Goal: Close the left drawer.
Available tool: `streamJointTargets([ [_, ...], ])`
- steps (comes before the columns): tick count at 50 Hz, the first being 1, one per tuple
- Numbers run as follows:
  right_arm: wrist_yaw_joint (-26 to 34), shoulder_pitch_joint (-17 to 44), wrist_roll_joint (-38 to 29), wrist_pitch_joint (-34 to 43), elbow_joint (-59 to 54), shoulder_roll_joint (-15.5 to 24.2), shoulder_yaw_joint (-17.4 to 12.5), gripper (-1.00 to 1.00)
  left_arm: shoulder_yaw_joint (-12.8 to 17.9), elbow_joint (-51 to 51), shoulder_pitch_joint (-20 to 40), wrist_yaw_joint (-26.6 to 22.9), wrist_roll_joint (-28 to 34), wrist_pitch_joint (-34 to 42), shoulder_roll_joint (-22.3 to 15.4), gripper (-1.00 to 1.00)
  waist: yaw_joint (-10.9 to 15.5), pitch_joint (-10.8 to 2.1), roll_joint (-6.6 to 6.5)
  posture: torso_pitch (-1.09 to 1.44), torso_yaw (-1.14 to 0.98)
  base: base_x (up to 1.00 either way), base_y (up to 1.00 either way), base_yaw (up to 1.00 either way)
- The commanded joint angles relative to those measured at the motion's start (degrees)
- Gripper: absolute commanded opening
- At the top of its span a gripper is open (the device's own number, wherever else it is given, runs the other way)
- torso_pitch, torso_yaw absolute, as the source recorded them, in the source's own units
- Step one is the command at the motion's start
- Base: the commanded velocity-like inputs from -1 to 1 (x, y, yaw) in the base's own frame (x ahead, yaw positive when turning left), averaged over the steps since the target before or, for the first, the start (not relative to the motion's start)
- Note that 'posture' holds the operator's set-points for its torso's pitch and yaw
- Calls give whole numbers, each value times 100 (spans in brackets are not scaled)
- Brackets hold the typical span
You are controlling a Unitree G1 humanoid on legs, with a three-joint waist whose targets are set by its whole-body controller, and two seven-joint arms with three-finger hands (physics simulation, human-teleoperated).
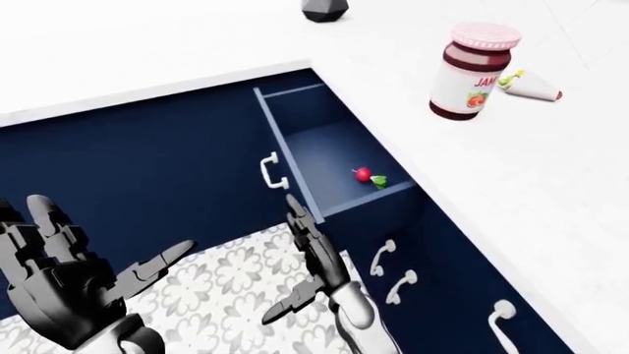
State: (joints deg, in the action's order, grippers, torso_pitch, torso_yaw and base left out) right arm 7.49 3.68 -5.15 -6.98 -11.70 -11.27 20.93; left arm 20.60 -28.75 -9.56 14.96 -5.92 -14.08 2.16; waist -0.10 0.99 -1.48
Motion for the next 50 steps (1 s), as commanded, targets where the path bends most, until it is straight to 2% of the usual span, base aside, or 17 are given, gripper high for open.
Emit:
streamJointTargets([
  [1,-183,67,104,-258,229,-62,-44,100,19,-217,59,-12,25,-152,-45,100,-12,-81,-41,0,0,0,0,0],
  [31,-733,4,288,-477,466,32,-127,100,16,-252,39,-39,5,-160,-37,100,34,-68,-26,0,0,0,0,0],
  [50,-1043,202,461,-314,574,99,-512,100,69,-292,45,-51,-29,-120,-35,100,57,-53,-15,0,0,0,0,0],
])
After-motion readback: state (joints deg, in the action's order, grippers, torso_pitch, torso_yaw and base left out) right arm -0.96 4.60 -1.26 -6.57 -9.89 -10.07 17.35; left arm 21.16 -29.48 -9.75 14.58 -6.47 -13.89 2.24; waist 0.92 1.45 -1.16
